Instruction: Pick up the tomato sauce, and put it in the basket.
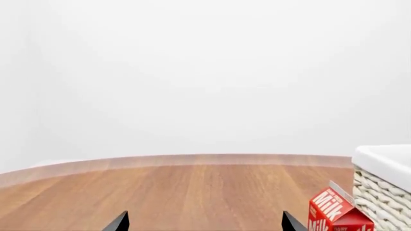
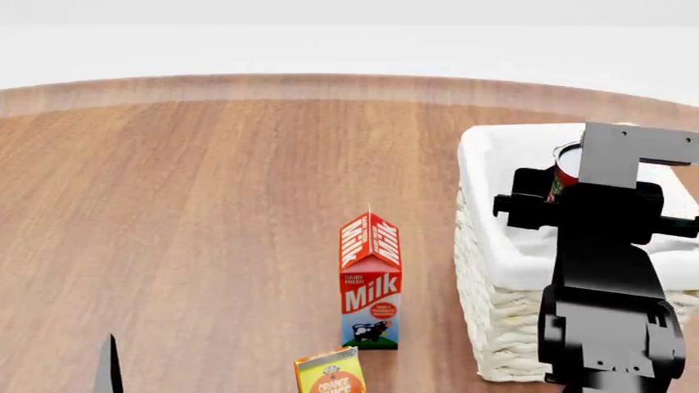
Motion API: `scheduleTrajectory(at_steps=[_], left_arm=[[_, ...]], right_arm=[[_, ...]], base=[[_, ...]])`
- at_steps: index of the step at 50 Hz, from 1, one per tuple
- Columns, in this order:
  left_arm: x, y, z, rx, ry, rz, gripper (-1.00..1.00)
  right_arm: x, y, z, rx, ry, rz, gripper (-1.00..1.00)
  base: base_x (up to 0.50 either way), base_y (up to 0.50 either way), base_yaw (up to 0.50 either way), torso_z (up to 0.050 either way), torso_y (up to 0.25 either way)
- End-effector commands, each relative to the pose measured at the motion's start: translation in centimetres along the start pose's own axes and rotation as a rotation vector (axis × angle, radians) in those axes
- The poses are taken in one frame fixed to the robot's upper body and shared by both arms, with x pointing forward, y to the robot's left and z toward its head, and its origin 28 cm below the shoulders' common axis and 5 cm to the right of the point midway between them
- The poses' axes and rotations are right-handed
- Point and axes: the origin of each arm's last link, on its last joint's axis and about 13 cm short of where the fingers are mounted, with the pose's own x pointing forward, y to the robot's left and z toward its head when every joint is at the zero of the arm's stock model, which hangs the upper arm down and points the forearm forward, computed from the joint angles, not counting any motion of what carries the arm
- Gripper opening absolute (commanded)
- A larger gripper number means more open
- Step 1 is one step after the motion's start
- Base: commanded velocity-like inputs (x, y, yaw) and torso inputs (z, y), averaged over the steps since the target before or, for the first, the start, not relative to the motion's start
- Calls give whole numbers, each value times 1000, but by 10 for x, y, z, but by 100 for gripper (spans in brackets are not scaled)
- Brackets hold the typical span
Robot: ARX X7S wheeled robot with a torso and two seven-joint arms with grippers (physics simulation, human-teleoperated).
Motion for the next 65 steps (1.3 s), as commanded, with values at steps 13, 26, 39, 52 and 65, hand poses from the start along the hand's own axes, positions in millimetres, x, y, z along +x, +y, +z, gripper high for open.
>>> scheduleTrajectory(at_steps=[13, 26, 39, 52, 65], left_arm=[[0, -1, -1, -1, 6, -5, 100], [1, -1, -1, -3, 7, -7, 100], [0, -2, -2, 0, 9, -9, 100], [0, -2, -4, 4, 10, -11, 100], [0, -2, -2, -1, 7, -9, 100]], right_arm=[[0, -1, 0, 8, 5, -2, 100], [3, 1, 19, 50, -117, 30, 100], [-28, 3, 75, 148, -434, 161, 100], [-122, -10, 78, 175, -659, 244, 100], [-169, -18, 60, 247, -790, 267, 100]], base=[[0, 0, 0, 0, 1], [0, 0, 0, 0, 0], [0, 0, 0, 0, 0], [0, 0, 0, 0, 0], [0, 0, 0, 0, 0]])
